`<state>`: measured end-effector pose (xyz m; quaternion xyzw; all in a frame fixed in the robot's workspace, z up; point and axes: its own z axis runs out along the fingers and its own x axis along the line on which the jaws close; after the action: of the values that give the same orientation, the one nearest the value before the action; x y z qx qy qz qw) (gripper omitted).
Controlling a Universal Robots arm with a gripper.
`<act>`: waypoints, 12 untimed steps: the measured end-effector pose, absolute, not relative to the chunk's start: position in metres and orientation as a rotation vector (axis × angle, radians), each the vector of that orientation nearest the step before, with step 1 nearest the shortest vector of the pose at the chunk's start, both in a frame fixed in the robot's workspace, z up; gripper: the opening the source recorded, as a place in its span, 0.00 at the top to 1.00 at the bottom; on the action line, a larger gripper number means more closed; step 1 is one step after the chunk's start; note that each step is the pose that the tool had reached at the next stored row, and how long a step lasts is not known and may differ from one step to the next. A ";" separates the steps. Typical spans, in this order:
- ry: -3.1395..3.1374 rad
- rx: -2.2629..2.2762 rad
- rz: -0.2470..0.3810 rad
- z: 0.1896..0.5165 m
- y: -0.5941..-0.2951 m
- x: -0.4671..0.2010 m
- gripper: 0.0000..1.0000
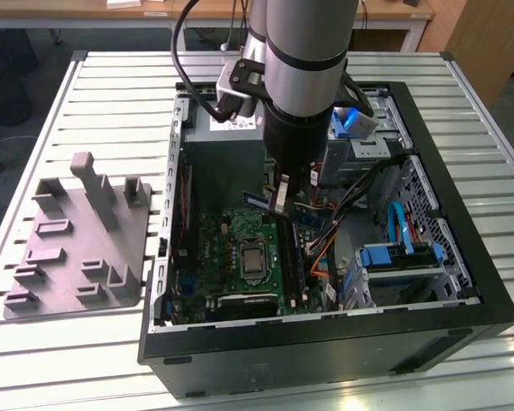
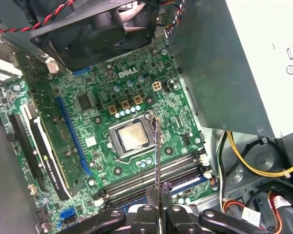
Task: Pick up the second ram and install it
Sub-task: 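Insert the second ram into the second slot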
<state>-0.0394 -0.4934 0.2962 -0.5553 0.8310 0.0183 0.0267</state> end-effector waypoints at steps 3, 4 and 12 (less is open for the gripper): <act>2.574 -1.705 0.056 0.296 -0.493 -0.039 0.86; 2.576 -1.701 0.056 0.296 -0.493 -0.039 0.86; 2.601 -1.662 0.055 0.296 -0.493 -0.039 0.86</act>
<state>-0.0394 -0.4934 0.2960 -0.5381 0.8422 0.0177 0.0271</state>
